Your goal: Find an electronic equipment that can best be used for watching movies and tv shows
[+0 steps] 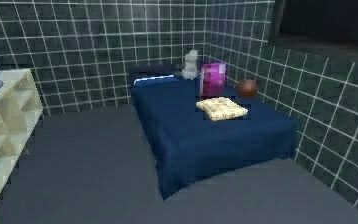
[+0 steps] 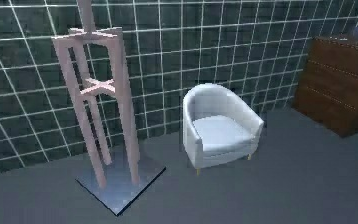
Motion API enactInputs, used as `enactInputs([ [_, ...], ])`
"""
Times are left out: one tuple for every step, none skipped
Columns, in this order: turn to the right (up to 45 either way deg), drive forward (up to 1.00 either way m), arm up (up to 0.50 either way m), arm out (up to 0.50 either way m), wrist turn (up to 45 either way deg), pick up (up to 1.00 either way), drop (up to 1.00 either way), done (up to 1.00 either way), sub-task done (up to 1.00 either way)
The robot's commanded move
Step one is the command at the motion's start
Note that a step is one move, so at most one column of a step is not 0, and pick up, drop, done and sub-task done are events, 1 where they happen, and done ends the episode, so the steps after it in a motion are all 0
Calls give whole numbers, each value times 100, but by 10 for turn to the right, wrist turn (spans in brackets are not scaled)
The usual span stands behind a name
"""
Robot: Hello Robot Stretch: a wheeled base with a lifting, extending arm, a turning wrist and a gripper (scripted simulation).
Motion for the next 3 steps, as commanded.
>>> enactInputs([
  [-150,0,0,0,0,0,0,0,0],
  [0,5,0,0,0,0,0,0,0],
  [-270,0,0,0,0,0,0,0,0],
])
